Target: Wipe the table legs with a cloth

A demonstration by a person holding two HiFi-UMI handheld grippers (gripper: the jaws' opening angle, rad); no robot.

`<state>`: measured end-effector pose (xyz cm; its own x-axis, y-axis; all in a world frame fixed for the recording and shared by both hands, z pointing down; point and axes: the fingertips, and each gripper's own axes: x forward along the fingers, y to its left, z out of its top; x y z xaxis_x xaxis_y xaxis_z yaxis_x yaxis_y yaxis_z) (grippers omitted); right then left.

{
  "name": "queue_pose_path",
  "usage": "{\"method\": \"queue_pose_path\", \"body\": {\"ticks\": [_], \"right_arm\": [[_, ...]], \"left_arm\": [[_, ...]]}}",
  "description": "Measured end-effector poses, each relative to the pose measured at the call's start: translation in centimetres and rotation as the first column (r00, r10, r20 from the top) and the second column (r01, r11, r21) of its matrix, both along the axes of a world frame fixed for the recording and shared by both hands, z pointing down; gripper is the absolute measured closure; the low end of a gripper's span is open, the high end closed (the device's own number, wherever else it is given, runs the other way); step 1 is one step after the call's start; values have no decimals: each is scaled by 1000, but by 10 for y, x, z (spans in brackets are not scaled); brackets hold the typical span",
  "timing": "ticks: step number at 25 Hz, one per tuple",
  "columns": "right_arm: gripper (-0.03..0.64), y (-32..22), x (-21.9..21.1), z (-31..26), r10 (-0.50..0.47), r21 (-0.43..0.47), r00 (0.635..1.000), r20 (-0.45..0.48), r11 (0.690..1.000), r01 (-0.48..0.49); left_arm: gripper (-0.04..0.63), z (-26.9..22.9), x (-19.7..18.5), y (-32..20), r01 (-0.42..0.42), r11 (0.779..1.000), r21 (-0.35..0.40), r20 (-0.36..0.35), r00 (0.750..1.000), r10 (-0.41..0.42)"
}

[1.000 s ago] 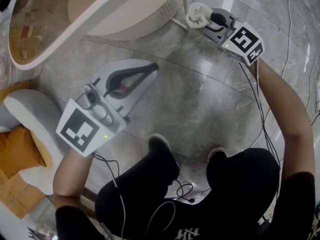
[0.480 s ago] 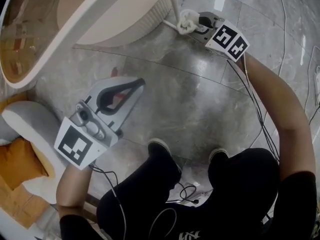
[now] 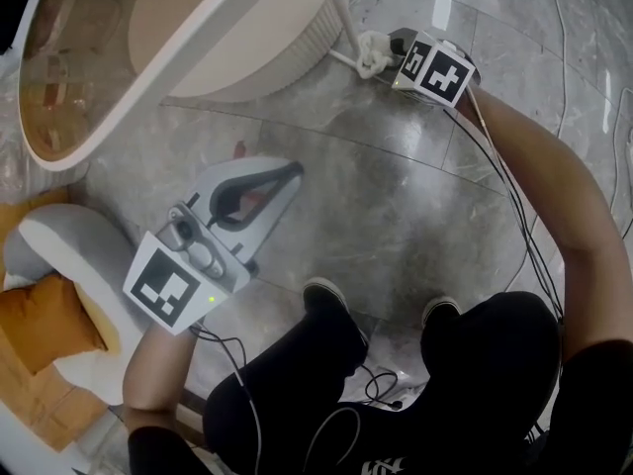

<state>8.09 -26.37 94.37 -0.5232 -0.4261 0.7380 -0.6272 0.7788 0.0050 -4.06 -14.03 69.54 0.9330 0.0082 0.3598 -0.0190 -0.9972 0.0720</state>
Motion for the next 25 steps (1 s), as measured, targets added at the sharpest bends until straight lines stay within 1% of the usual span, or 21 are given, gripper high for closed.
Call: {"method": "queue_pose_path", "body": {"ticks": [2,4,7,9,11,14,17,18,20,22,25], "right_arm": [[514,8,5,-12,-8,2,1000,2,1000,8],[517,14,7,-40,-19,37,998,58,999,17],[518,22,11,-102,-37,131,982,184,991,13],[518,27,13,-148,-29,186,955,296,982,-28],[520,34,10,-192,-50,253,929,368,966,-48],[520,35,4,-256,-86,363,893,441,927,-90],[522,24,-2,-301,-92,423,845,527,890,-168],[522,22,-4,-307,-93,433,838,538,883,-180],[523,19,-6,-309,-96,446,838,538,875,-187],[523,17,-7,-304,-97,455,847,522,872,-180],[523,16,-8,-295,-101,468,866,490,869,-163]], "left_arm": [[591,-1,2,4,-7,1000,-3,2,1000,7],[591,-1,3,4,-10,1000,-3,3,1000,10],[591,2,8,6,-38,999,-3,6,999,38],[591,4,9,13,-76,997,-3,14,997,76],[591,10,5,19,-101,995,-7,37,994,101],[591,12,0,19,-101,995,-20,48,994,102],[591,6,-2,18,-88,996,-27,45,995,89],[591,4,-3,19,-85,996,-29,42,995,86],[591,0,-7,20,-80,996,-25,39,996,81],[591,-1,-11,17,-68,998,-19,39,997,69],[591,1,-16,14,-46,998,-30,39,998,47]]}}
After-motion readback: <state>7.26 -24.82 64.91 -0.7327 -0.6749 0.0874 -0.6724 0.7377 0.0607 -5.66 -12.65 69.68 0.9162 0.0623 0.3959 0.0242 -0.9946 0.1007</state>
